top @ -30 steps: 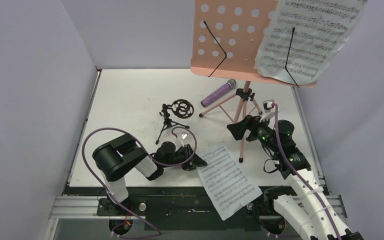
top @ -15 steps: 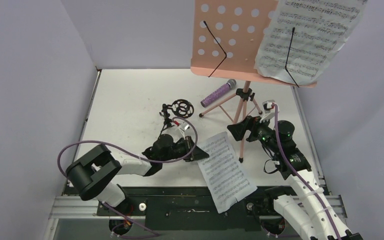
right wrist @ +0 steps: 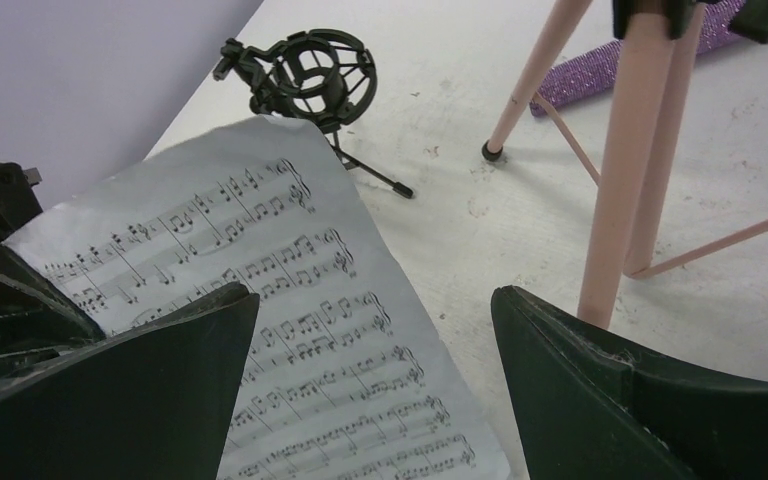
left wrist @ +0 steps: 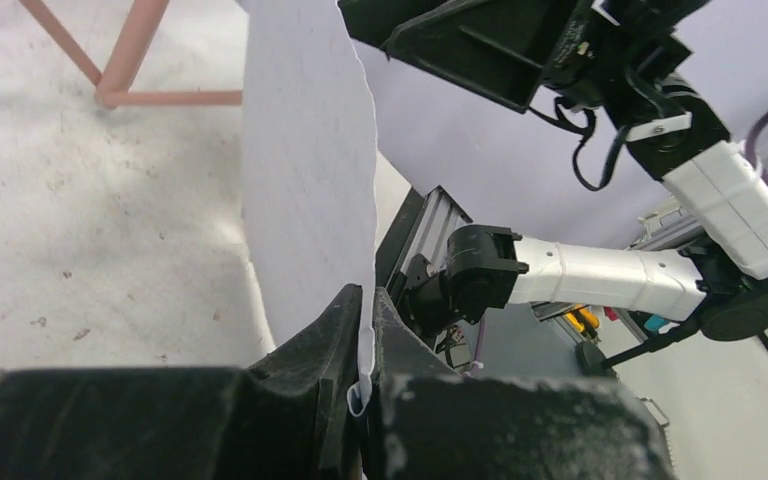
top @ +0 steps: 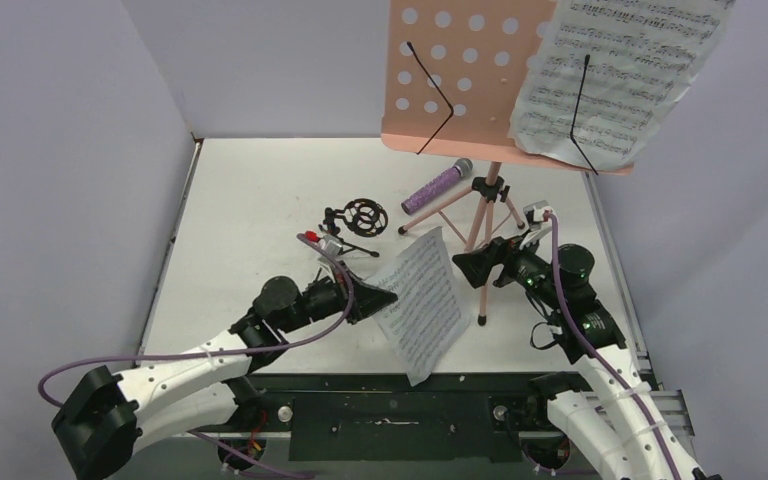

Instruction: Set up the instrument practice props

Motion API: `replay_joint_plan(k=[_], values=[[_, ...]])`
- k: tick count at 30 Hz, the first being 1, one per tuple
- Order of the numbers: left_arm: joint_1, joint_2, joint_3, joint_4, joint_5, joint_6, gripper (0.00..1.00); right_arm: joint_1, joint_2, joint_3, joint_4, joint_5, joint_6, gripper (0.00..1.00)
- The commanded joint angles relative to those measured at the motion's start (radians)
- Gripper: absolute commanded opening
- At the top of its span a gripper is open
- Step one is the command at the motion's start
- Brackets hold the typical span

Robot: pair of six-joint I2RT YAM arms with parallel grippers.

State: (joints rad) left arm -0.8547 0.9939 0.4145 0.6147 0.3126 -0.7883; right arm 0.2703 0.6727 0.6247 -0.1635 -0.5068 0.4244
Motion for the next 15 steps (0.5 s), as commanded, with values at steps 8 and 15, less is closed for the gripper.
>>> replay_joint_plan(k=[8,15], values=[[0.004,-0.289,-0.061,-0.037,-0.032,0.12,0.0,0.014,-0.039,0.0,0.146,-0.15,-0.041,0.9],[0.007,-0.327,-0.022,-0.077,0.044,0.14,0.0,0.017,-0.036,-0.024,0.197,-0.191,-0.036,0.9]])
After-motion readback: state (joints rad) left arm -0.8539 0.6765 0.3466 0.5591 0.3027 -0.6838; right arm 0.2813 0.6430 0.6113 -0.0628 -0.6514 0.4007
